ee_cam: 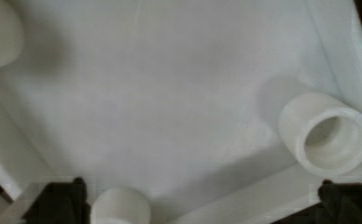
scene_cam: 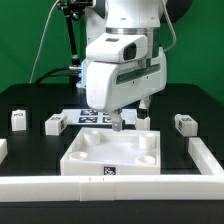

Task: Assemble one leg

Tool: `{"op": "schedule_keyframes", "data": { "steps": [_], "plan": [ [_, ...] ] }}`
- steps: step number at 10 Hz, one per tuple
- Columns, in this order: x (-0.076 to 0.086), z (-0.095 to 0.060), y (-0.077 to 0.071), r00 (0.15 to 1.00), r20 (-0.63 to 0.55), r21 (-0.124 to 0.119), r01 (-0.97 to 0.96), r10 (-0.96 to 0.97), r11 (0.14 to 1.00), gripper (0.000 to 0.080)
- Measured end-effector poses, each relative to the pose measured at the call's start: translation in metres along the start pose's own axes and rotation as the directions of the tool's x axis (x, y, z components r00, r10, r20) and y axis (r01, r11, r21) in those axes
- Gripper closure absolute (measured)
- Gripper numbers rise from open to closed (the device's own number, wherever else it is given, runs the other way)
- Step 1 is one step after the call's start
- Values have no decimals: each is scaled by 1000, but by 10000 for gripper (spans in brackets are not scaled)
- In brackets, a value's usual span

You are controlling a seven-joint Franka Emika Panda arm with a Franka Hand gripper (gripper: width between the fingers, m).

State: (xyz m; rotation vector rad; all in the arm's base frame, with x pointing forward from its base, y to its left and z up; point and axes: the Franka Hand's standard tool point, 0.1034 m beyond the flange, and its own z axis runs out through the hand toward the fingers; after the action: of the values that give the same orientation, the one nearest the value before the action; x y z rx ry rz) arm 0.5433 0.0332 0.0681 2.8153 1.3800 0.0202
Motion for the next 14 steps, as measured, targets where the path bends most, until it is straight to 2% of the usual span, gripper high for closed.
{"op": "schedule_keyframes", "data": {
  "steps": [7,8,9,10,12,14],
  "plan": [
    [0,0,0,1000,0,1,-1,1,1000,150],
    [-2,2,-1,999,-6,-5,41,-41,999,150],
    [-11,9,-8,992,-14,-14,127,-127,992,150],
    [-20,16,-16,975,-8,-11,222,-222,975,150],
    [-26,21,-23,964,1,3,267,-267,964,150],
    [-26,21,-22,964,0,3,267,-267,964,150]
  ]
}}
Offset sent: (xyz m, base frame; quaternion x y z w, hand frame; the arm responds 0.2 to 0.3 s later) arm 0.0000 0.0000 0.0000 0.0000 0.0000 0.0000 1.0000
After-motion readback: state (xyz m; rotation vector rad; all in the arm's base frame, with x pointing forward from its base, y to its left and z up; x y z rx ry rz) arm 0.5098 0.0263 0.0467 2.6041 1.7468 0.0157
